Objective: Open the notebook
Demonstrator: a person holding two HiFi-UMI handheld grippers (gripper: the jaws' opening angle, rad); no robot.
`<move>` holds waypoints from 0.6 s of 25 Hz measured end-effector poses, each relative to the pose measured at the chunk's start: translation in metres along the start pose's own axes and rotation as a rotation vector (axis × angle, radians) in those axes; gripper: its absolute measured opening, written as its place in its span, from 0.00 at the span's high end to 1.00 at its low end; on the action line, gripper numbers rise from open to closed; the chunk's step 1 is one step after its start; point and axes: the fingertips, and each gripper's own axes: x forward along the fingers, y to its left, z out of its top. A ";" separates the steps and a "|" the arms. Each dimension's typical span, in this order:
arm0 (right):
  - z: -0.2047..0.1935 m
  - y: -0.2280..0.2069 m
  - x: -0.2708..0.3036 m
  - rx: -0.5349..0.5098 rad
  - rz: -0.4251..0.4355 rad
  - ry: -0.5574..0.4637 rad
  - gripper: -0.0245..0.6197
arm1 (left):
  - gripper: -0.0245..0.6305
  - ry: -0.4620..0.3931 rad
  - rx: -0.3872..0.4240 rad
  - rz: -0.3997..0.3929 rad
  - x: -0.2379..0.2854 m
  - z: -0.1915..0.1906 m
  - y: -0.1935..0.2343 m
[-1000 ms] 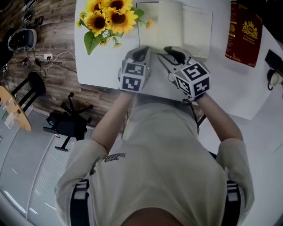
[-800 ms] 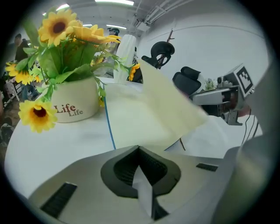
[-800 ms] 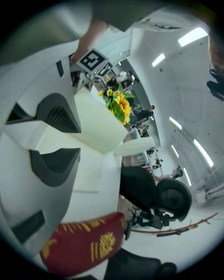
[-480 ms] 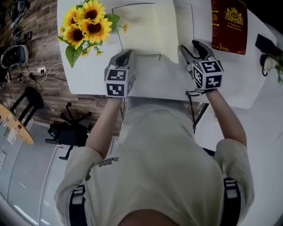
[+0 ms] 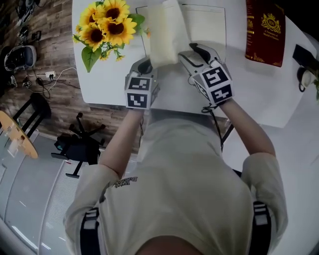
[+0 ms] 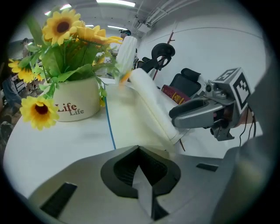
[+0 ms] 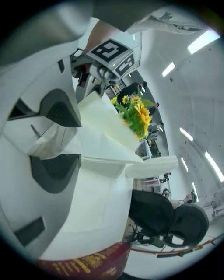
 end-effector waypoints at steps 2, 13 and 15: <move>0.018 0.026 0.004 -0.044 0.068 -0.046 0.65 | 0.96 -0.007 -0.005 -0.002 -0.001 0.000 0.001; 0.017 0.118 0.032 -0.335 0.310 -0.015 0.68 | 0.96 -0.016 -0.084 0.023 -0.025 -0.018 0.018; 0.012 0.128 0.039 -0.319 0.367 -0.001 0.70 | 0.96 -0.008 -0.095 0.029 -0.032 -0.027 0.024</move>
